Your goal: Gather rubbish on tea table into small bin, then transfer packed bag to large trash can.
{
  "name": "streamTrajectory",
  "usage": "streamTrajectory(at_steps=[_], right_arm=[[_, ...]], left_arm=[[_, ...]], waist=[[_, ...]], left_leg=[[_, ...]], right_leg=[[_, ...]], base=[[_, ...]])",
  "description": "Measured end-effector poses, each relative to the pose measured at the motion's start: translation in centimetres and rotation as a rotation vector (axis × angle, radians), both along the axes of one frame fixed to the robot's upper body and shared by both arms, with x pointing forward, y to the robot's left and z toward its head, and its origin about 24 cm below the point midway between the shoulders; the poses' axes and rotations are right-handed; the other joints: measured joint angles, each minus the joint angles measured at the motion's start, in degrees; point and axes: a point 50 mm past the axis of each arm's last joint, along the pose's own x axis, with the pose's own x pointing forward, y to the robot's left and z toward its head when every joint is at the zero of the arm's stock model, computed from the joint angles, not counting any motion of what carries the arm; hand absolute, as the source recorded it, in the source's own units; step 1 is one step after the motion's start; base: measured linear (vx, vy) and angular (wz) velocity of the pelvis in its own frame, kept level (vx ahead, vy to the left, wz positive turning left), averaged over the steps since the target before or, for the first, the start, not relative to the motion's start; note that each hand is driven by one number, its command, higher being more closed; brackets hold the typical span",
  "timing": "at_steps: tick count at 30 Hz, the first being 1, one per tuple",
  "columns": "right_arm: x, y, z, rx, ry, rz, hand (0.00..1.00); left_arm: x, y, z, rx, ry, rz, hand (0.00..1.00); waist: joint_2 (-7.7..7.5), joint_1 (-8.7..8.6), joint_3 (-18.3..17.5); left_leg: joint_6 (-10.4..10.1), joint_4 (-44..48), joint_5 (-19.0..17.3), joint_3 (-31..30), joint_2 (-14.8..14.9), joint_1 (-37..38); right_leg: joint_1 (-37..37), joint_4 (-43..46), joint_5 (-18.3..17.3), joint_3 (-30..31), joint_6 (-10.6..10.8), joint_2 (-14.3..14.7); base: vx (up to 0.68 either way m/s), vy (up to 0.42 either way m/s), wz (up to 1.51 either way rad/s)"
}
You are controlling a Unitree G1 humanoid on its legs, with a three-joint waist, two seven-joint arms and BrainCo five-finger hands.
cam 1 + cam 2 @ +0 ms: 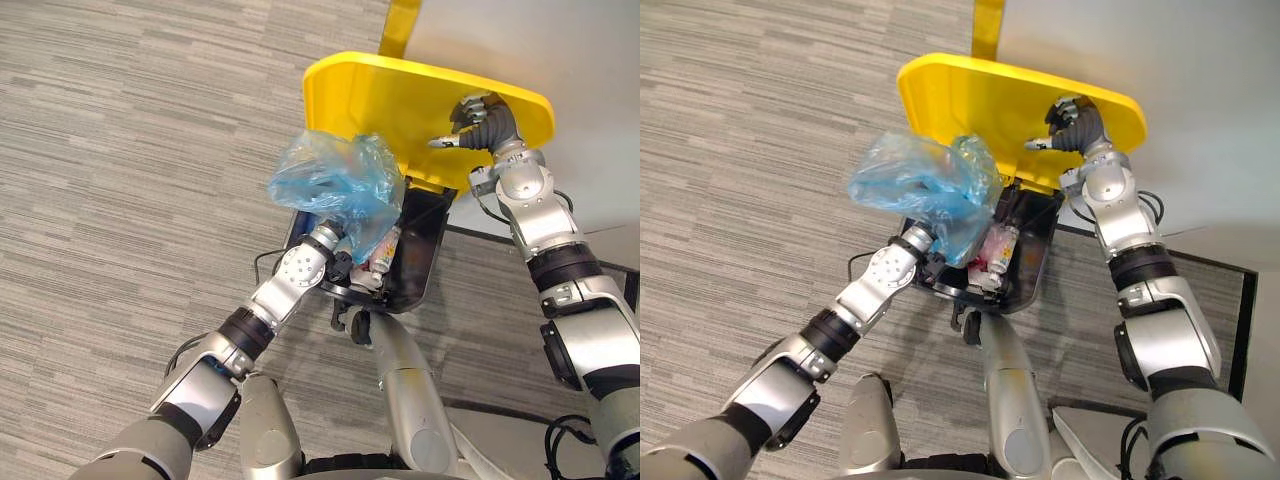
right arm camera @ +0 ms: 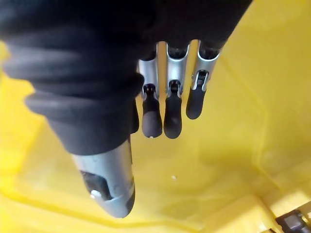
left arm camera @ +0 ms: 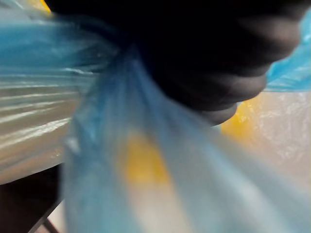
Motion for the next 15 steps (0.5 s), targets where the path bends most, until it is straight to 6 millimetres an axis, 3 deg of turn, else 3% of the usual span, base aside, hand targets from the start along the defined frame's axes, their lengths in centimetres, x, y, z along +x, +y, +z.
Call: streamTrajectory(at_steps=[6, 10, 14, 15], right_arm=[[-0.5, 2.8, 1.4, -0.008, -0.080, 0.077, 0.00], [-1.1, 5.4, 2.2, -0.017, -0.136, 0.161, 0.00], [-2.1, 7.5, 3.3, 0.014, -0.214, 0.231, 0.00], [-2.2, 8.1, 3.2, 0.031, -0.218, 0.244, 0.00]], left_arm=[[0.7, -1.0, -2.0, 0.088, 0.064, 0.032, 1.00], [1.1, -1.1, -3.4, 0.175, 0.091, 0.078, 1.00], [1.7, -1.1, -3.6, 0.201, 0.096, 0.143, 1.00], [1.8, -0.8, -3.8, 0.214, 0.101, 0.162, 0.00]], waist=[[-0.46, -0.31, 0.25], [-1.51, -0.67, 0.82], [-2.21, -0.58, 0.99], [-2.71, -0.41, 1.02]], left_leg=[[-0.21, 1.98, -0.22, 2.29, 0.36, -2.30], [-0.44, 5.03, -1.16, 4.04, 2.12, -4.57], [0.04, 9.78, -1.59, 5.64, 4.29, -8.28], [0.37, 8.84, -2.34, 5.48, 4.53, -8.36]], right_leg=[[-3.07, 0.77, 0.00, 0.28, 0.00, 0.01], [-4.73, 2.27, -0.05, -0.33, -0.06, -0.04], [-6.57, 3.63, -0.04, -1.17, -0.04, -0.39], [-6.60, 3.36, -0.10, -1.29, 0.19, -0.50]], base=[[0.00, -0.015, -0.15], [-0.02, -0.030, -0.04], [-0.06, -0.028, -0.01], [-0.08, -0.059, 0.07]])
